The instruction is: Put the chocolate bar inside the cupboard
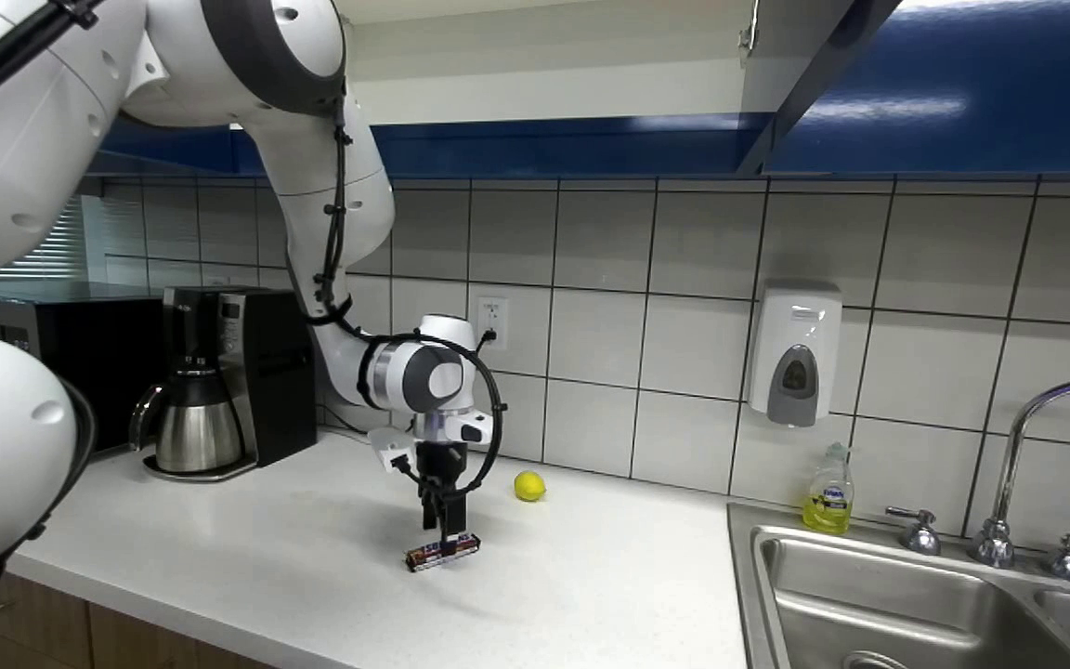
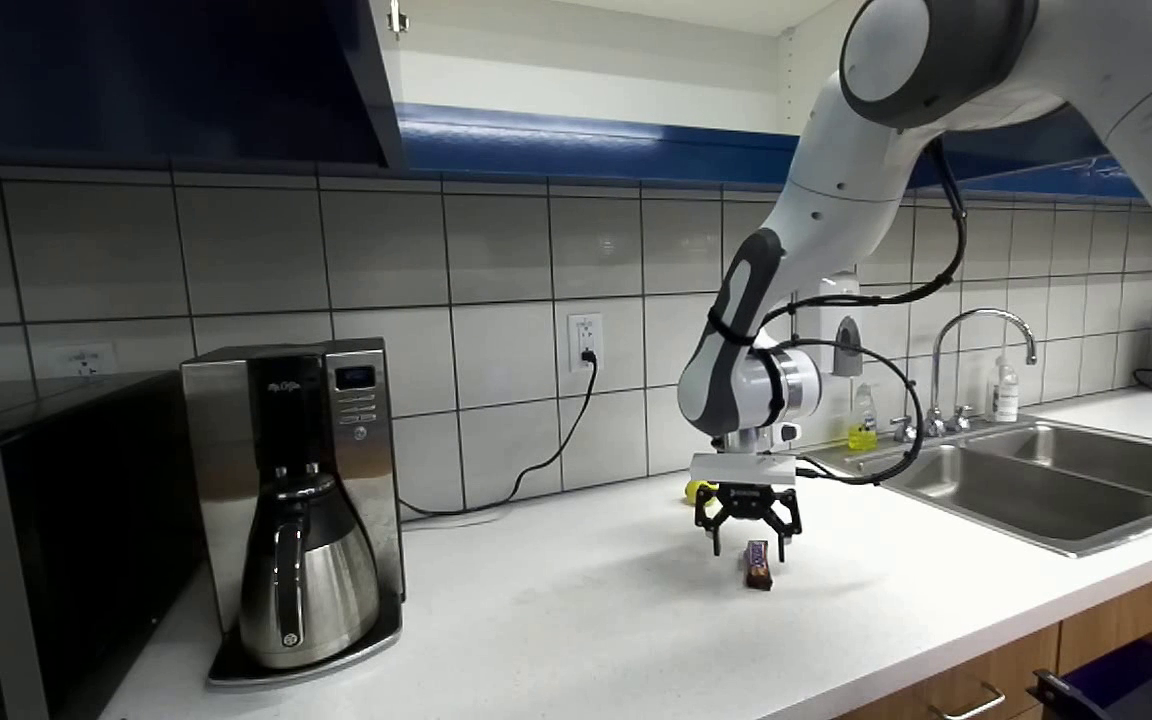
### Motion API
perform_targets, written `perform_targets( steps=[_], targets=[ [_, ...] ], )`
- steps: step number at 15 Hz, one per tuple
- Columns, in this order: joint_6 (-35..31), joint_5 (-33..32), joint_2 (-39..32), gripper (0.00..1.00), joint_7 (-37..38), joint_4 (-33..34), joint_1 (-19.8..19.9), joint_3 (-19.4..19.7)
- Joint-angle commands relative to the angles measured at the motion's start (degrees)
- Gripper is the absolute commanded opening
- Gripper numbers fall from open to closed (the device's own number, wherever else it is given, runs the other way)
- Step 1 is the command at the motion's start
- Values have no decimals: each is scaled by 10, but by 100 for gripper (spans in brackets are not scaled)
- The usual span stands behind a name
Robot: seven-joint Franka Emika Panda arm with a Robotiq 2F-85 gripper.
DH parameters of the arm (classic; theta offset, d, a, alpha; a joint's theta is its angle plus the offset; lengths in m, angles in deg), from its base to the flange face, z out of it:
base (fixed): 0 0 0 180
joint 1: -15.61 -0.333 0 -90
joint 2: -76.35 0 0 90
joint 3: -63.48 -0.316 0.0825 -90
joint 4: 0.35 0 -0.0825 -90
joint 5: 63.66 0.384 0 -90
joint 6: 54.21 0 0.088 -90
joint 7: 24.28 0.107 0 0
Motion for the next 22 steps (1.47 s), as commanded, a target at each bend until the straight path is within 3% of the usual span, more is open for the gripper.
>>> perform_targets(
  steps=[1,5,6,7,15,16,22],
  targets=[
    [22,-16,-14,100,27,24,-12,11],
    [25,-17,-21,100,30,30,-14,12],
    [24,-16,-21,75,28,31,-13,11],
    [24,-16,-22,74,26,32,-13,10],
    [22,-19,-16,9,24,34,-14,11],
    [22,-18,-15,5,23,35,-14,11],
    [22,-26,-6,7,14,36,-16,8]
  ],
)
